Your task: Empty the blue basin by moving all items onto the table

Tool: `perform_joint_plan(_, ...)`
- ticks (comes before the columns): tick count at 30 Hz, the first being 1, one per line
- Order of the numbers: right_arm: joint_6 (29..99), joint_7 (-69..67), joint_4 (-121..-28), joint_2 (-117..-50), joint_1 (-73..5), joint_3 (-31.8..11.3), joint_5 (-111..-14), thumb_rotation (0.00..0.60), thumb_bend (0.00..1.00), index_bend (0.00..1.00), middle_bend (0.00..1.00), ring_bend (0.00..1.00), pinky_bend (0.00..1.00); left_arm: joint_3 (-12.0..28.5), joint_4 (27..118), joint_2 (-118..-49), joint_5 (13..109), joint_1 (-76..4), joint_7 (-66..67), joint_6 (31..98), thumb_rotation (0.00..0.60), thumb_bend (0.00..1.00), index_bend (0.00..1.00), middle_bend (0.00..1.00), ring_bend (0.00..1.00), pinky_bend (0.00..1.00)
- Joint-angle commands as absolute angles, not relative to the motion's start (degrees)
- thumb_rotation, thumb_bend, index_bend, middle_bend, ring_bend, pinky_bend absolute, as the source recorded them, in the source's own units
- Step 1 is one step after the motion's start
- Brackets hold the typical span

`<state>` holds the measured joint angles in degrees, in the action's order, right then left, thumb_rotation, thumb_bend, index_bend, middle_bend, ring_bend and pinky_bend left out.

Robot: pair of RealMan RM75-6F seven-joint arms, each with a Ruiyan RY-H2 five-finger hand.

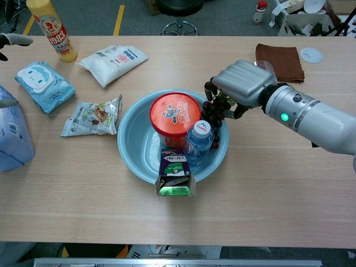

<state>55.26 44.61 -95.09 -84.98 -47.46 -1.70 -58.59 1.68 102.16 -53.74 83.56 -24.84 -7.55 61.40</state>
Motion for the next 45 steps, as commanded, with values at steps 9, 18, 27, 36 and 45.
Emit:
perform_joint_plan(9, 55.53, 47.01, -94.97, -85.54, -47.99, -1.11, -56.91, 0.600, 0.01, 0.39, 0.37, 0.37, 0.67, 1.70, 102.39, -53.51, 83.90, -24.70, -7.86, 61.69, 0.600, 0.19, 0.00, 0.08, 0.06, 0.20)
perform_joint_plan(18, 56.21, 45.82, -94.33, -86.52, -47.90, -1.53, -57.98, 0.600, 0.24, 0.51, 0.45, 0.48, 0.76, 1.74, 102.25, -53.50, 83.82, -24.47, -8.02, 61.96, 0.600, 0.19, 0.00, 0.08, 0.06, 0.20)
perform_joint_plan(27, 57.00, 45.24, -94.32, -86.98, -47.75, -1.80, -59.08, 0.600, 0.39, 0.58, 0.50, 0.55, 0.82, 1.71, 102.12, -53.46, 84.01, -24.21, -8.27, 62.34, 0.600, 0.19, 0.00, 0.08, 0.06, 0.20)
perform_joint_plan(36, 57.32, 44.79, -94.85, -86.81, -47.43, -1.71, -59.83, 0.600, 0.43, 0.64, 0.53, 0.60, 0.86, 1.68, 101.88, -53.49, 84.17, -24.04, -8.60, 62.52, 0.600, 0.19, 0.00, 0.08, 0.06, 0.20)
perform_joint_plan(45, 59.47, 42.21, -97.71, -83.96, -46.80, -3.81, -61.82, 0.600, 0.44, 0.66, 0.55, 0.63, 0.87, 1.78, 101.88, -53.16, 84.27, -23.70, -8.99, 63.14, 0.600, 0.19, 0.00, 0.08, 0.06, 0.20)
